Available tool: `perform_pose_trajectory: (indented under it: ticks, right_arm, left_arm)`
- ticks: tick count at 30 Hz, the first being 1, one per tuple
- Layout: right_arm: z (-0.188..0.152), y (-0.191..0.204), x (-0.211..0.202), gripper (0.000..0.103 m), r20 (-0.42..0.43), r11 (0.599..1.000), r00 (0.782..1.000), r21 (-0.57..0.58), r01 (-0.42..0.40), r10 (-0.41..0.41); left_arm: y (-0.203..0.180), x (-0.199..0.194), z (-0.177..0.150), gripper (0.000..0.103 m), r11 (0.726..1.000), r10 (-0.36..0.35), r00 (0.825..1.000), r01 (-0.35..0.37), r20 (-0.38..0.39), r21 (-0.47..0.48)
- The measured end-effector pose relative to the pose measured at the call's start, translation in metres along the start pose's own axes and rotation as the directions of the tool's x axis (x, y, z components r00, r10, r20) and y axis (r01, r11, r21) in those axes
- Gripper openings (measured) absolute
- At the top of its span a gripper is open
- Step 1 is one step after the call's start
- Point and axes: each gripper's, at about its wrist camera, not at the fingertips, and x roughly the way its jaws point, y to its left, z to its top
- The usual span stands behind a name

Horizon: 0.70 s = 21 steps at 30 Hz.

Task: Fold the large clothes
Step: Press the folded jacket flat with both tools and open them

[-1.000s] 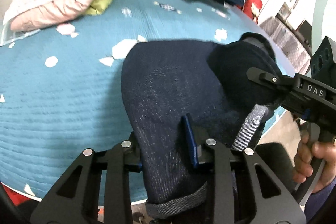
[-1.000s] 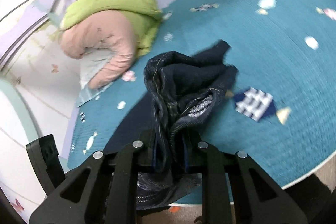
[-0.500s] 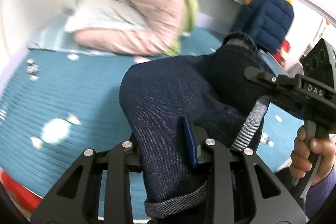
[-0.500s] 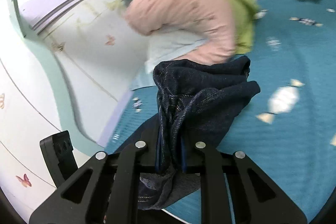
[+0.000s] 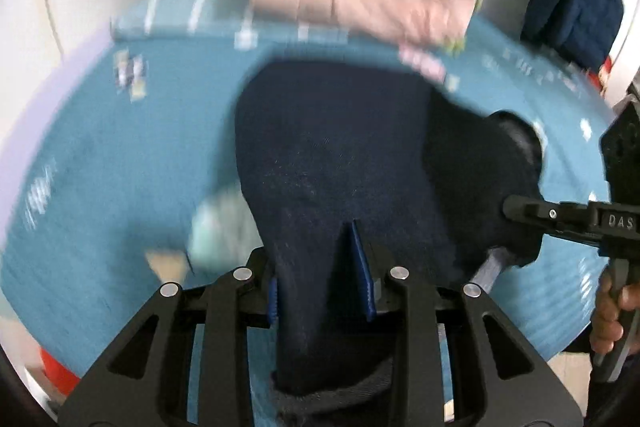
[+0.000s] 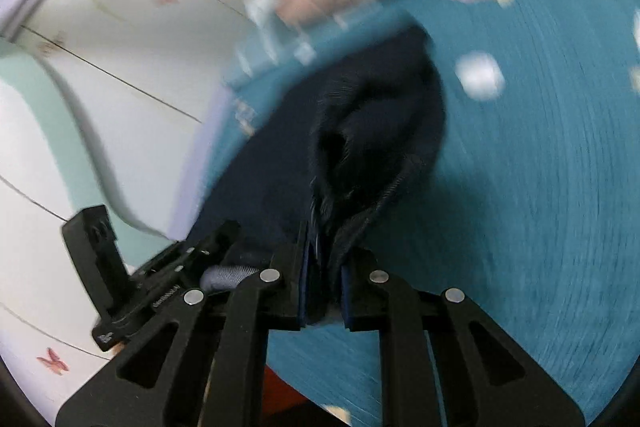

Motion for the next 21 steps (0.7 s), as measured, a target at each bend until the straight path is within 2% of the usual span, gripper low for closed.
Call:
perform_pose_trajectory:
  ticks: [1,3,5,8,10,12,15,17,18,20,21]
  right_arm:
    - [-0.009,-0.006,0.002,0.014,0.002,1.0,1.0,0.007,0.029,-0.029]
    - [-0.024,-0.023,0.003,0.017,-0.013,0.998,0.999,0.046,0.034,-0.034]
    - [-0.033,-0.034,-0.001,0.023,-0.035,0.998,0.999,0.058,0.037,-0.035]
    - [-0.035,-0.035,-0.021,0.024,-0.049,0.999,0.999,0.027,0.025,-0.024]
    - [-0.03,-0.029,-0.045,0.024,-0.014,0.998,0.999,-0.037,0.04,-0.041]
    - [-0.02,-0.02,-0.068,0.024,0.052,0.994,0.997,-0.084,0.063,-0.059]
    - [0.005,0.001,-0.075,0.023,0.097,0.987,0.994,-0.144,0.066,-0.052]
    - [0.019,0.01,-0.06,0.021,0.08,0.987,0.996,-0.154,0.053,-0.041]
    - [0.022,0.012,-0.047,0.021,0.058,0.987,0.998,-0.152,0.045,-0.036]
    - [0.024,0.007,-0.025,0.021,0.015,0.989,0.999,-0.141,0.034,-0.032]
    - [0.024,0.004,-0.009,0.021,-0.028,0.99,0.997,-0.128,0.065,-0.07]
  left_arm:
    - [0.001,0.005,-0.012,0.03,1.0,0.02,1.0,-0.02,-0.002,-0.012]
    - [0.01,0.0,-0.024,0.032,0.996,-0.013,0.999,0.017,0.047,-0.09]
    - [0.014,-0.004,-0.025,0.036,0.989,-0.028,0.999,0.034,0.044,-0.141]
    - [0.007,-0.026,-0.021,0.037,0.991,0.04,0.997,-0.032,0.058,-0.127]
    - [0.002,-0.044,-0.019,0.037,0.991,0.063,0.995,-0.054,0.072,-0.122]
    - [-0.003,-0.065,-0.017,0.041,0.992,0.092,0.986,-0.078,0.136,-0.104]
    - [-0.017,-0.088,-0.017,0.046,0.994,0.033,0.977,-0.01,0.211,-0.11]
    - [-0.031,-0.086,-0.018,0.051,0.991,-0.058,0.979,0.08,0.194,-0.107]
    - [-0.036,-0.08,-0.02,0.052,0.99,-0.071,0.982,0.091,0.177,-0.106]
    - [-0.041,-0.058,-0.025,0.052,0.989,-0.081,0.992,0.092,0.096,-0.114]
    - [-0.038,-0.038,-0.031,0.052,0.985,-0.082,0.997,0.083,0.012,-0.149]
